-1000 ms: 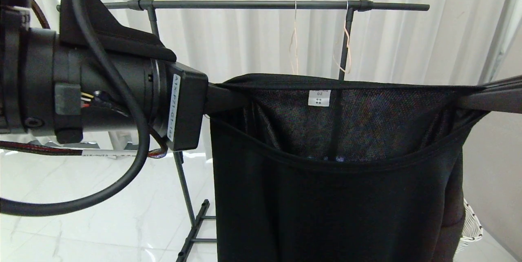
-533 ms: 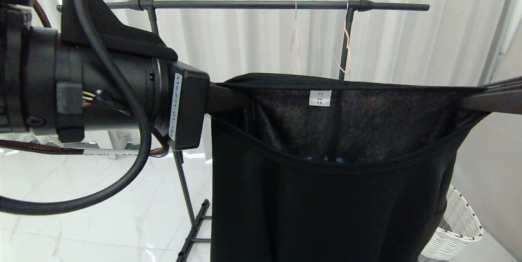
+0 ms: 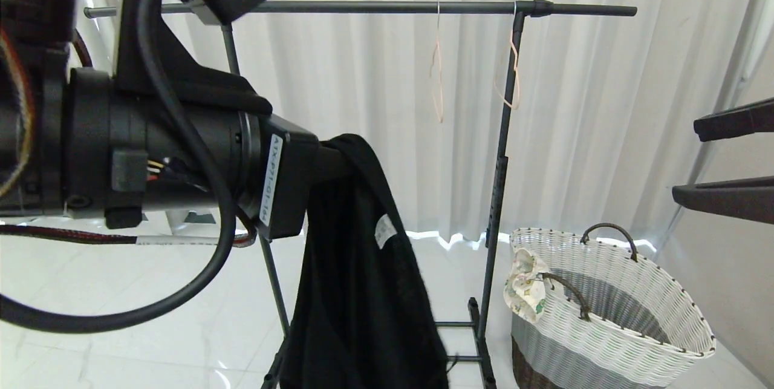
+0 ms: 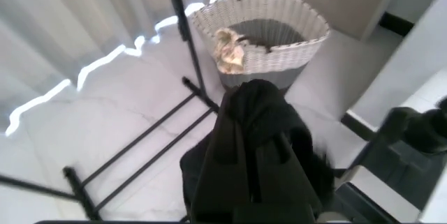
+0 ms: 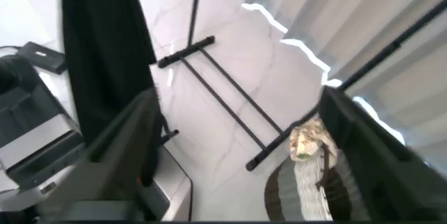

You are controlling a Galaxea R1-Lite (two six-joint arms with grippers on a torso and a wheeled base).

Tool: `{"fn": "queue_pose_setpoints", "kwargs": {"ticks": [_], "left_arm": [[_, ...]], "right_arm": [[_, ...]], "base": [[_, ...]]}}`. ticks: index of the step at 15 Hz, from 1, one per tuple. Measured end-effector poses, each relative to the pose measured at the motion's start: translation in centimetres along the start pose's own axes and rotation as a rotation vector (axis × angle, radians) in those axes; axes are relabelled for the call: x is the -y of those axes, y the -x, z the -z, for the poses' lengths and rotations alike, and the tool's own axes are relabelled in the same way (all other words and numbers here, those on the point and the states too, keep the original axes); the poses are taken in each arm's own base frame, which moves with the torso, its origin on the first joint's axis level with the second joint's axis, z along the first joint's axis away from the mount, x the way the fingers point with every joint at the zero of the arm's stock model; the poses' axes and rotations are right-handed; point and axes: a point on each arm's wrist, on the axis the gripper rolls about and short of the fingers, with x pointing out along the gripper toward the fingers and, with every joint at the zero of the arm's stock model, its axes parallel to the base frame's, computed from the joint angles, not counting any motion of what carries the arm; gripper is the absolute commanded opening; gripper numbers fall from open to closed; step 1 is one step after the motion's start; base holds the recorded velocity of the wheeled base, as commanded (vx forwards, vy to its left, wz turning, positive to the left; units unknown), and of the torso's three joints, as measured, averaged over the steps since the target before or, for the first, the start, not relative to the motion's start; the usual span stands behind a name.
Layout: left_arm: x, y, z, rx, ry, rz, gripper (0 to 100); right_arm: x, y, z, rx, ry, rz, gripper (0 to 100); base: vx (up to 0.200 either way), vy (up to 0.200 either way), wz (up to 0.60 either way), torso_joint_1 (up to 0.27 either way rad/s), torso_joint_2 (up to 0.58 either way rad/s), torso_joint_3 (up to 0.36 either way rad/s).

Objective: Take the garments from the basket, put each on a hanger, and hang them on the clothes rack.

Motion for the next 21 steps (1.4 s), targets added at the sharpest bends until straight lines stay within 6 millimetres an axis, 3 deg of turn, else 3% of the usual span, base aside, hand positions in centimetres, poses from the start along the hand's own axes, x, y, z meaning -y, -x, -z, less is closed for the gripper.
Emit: {"fn": "queue_pose_setpoints", "kwargs": {"ticks": [3, 6, 9, 11, 14, 21], "left_arm": [[-0.4, -0.3, 2.6, -0.091, -0.023, -0.121, 0], [-1.9, 0.5, 6.6, -0.207, -0.039, -0.3, 0], [-3.3, 3.5, 10.4, -0.259, 0.003, -0.461, 0], [-4.1, 5.2, 12.4, -0.275, 0.049, -0.561, 0], [-4.6, 6.3, 13.1, -0.233, 0.076, -0.684, 0], [-5.0, 6.9, 13.3, -0.211, 0.097, -0.733, 0]], "right_arm": [[2.4, 0.1, 2.0, -0.178, -0.084, 0.269, 100], [4.5, 0.0, 4.5, -0.324, -0.145, 0.476, 100], [5.0, 0.5, 8.4, -0.471, -0.11, 0.581, 100], [5.3, 0.7, 9.3, -0.417, -0.148, 0.616, 100], [5.5, 0.9, 9.3, -0.353, -0.174, 0.62, 100], [6.7, 0.6, 7.9, -0.148, -0.309, 0.624, 100]], "base": [[0.0, 0.0, 0.0, 0.0, 0.0, 0.0], [0.0, 0.0, 0.0, 0.0, 0.0, 0.0], [0.0, 0.0, 0.0, 0.0, 0.0, 0.0], [0.0, 0.0, 0.0, 0.023, -0.08, -0.06], [0.0, 0.0, 0.0, 0.069, -0.32, -0.238], [0.0, 0.0, 0.0, 0.182, -0.47, -0.288]]}}
